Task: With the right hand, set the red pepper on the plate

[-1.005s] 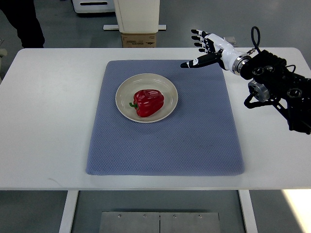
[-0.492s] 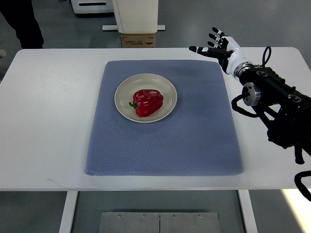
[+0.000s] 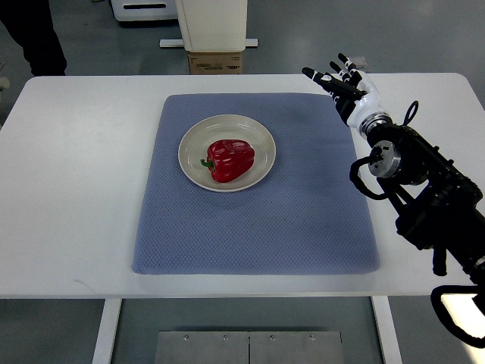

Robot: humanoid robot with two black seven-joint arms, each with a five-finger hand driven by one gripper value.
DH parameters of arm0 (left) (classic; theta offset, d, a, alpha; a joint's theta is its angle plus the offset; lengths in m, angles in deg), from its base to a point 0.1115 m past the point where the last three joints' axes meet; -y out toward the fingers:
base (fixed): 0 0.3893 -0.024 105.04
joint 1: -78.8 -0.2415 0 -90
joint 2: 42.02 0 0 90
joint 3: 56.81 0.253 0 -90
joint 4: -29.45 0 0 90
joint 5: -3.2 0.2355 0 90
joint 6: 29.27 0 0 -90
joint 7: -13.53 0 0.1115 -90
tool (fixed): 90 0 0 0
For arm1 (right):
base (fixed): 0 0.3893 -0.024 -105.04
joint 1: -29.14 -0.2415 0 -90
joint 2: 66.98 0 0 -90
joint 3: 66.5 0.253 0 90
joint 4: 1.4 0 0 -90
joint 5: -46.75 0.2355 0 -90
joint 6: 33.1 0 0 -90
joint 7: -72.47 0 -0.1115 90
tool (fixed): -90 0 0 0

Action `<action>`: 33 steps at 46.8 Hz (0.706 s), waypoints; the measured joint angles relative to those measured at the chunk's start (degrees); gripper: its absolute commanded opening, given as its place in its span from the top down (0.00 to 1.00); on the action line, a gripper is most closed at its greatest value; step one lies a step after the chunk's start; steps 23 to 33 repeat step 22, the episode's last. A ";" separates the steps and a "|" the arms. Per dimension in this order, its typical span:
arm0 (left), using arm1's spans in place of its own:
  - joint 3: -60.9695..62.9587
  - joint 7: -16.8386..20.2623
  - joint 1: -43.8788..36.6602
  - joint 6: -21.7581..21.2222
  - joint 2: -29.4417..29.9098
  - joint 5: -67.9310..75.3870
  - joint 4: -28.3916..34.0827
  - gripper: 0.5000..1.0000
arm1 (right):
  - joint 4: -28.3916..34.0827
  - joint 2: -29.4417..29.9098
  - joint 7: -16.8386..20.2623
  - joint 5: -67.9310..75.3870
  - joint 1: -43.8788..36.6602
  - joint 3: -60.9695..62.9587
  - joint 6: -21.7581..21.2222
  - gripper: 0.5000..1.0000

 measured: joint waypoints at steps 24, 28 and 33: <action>0.00 -0.01 -0.01 0.00 0.00 0.00 0.00 0.00 | -0.04 0.03 -6.69 0.00 1.95 2.10 0.07 0.00; 0.00 -0.01 -0.01 0.00 0.00 0.00 0.00 0.00 | -0.04 0.03 -6.69 0.00 1.95 2.10 0.07 0.00; 0.00 -0.01 -0.01 0.00 0.00 0.00 0.00 0.00 | -0.04 0.03 -6.69 0.00 1.95 2.10 0.07 0.00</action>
